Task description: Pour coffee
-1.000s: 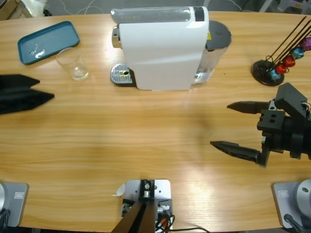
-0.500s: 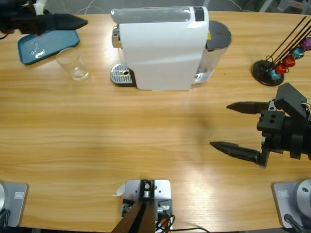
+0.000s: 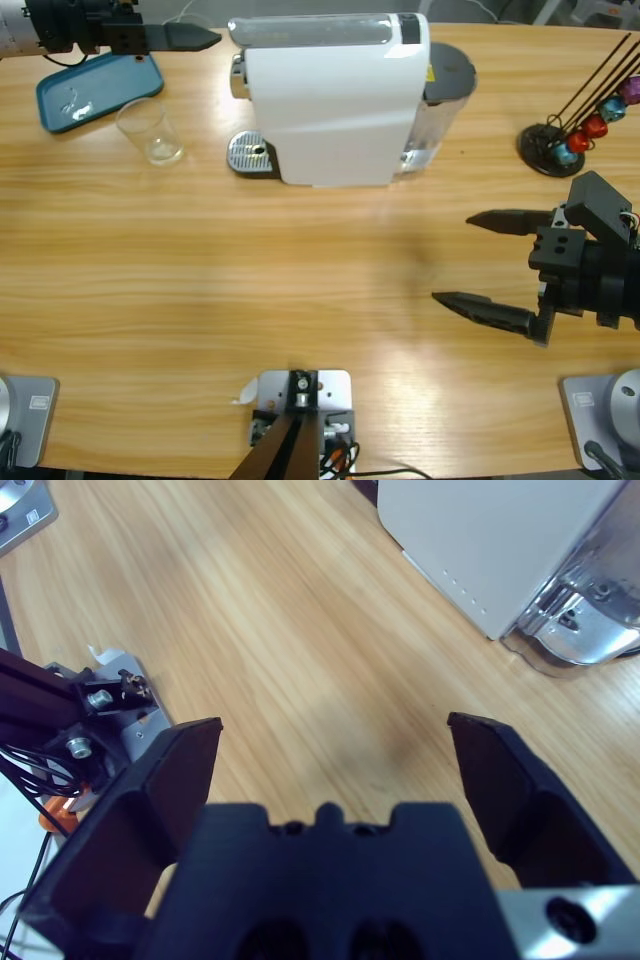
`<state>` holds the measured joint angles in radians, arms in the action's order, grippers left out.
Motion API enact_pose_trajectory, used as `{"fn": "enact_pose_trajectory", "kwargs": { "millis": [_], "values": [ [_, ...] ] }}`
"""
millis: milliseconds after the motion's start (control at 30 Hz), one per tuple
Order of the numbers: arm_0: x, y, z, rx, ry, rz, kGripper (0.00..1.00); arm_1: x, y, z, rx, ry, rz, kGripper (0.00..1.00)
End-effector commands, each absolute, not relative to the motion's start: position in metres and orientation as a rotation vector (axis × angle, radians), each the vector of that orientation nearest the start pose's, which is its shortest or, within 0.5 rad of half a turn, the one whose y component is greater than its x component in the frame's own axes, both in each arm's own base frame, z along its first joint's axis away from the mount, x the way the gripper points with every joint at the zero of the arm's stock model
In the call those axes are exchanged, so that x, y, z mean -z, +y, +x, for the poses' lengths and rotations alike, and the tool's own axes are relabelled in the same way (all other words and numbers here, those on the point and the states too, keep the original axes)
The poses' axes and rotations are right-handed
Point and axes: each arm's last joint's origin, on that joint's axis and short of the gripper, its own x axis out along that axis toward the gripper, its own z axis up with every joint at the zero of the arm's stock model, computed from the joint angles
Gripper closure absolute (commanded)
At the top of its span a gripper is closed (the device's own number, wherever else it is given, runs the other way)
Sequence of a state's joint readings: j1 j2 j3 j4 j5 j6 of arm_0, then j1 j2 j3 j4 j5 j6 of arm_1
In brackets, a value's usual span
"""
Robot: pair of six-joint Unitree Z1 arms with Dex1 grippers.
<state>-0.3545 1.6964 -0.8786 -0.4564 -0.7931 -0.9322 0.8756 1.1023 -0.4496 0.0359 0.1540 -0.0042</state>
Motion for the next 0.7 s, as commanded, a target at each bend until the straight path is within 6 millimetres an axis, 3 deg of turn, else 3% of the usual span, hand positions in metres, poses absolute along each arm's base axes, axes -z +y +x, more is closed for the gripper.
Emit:
{"fn": "enact_pose_trajectory", "kwargs": {
  "millis": [33,433,500,567,700],
  "values": [
    [-0.275,-0.152,0.318,0.885,0.927,-0.918,0.453,-0.255,0.114,0.083,-1.022,0.655,-0.255,0.0],
    [-0.269,-0.154,0.318,0.919,0.954,-0.923,0.504,-0.255,0.114,0.082,-1.024,0.653,-0.253,0.0],
    [-0.269,-0.154,0.318,0.922,0.95,-0.921,0.793,-0.255,0.114,0.082,-1.024,0.653,-0.253,0.0],
    [-0.267,-0.155,0.32,0.923,0.949,-0.921,1.0,-0.255,0.114,0.082,-1.024,0.651,-0.253,0.0],
    [-0.266,-0.155,0.32,0.934,0.942,-0.912,1.0,-0.255,0.114,0.082,-1.024,0.651,-0.253,0.0]
  ]
}}
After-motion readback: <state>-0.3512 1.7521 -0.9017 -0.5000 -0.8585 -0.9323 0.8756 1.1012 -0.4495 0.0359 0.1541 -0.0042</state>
